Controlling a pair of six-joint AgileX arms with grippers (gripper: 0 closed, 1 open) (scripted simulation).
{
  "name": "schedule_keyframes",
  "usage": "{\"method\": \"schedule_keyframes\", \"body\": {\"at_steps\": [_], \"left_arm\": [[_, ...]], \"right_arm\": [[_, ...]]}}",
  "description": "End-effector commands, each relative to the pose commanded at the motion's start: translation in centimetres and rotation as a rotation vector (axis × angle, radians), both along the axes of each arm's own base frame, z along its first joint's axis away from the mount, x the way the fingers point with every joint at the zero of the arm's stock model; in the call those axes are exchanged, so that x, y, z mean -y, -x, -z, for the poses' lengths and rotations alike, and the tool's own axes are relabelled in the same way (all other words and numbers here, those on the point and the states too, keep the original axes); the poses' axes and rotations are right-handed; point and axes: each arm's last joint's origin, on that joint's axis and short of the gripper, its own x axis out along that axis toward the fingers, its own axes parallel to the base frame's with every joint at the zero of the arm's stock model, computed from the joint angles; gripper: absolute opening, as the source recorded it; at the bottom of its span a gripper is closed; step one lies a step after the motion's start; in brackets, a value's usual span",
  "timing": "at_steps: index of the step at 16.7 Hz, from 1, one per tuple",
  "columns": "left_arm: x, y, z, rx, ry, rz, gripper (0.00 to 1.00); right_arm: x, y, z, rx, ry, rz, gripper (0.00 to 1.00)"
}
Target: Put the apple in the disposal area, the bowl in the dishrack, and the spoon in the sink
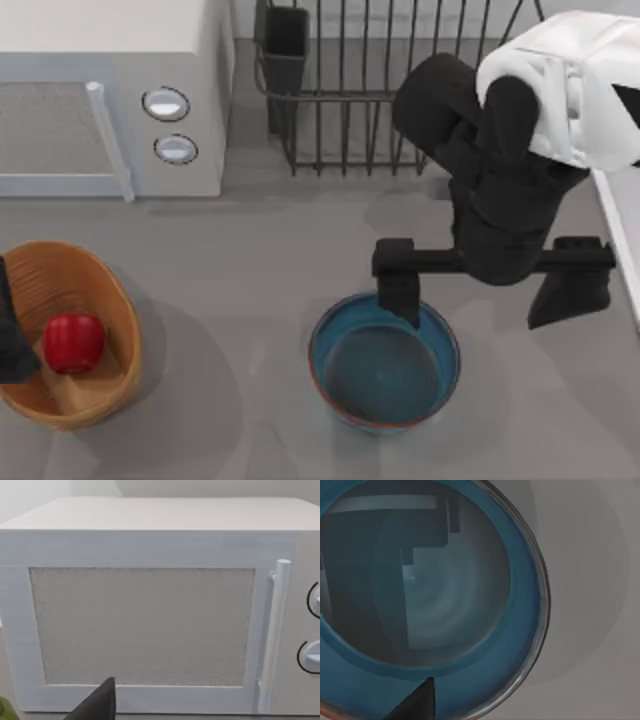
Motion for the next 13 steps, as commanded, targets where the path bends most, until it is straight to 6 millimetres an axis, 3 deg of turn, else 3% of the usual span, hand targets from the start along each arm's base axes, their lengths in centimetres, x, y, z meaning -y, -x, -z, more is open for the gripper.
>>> {"method": "schedule_keyframes", "body": {"at_steps": [8, 13], "left_arm": [[0.0, 0.0, 0.0, 0.000, 0.000, 0.000, 1.00], [0.0, 0.0, 0.0, 0.000, 0.000, 0.000, 1.00]], "right_arm": [[-0.1, 0.0, 8.0, 0.018, -0.014, -0.002, 1.00], [-0.1, 0.1, 8.5, 0.013, -0.010, -0.002, 1.00]]}}
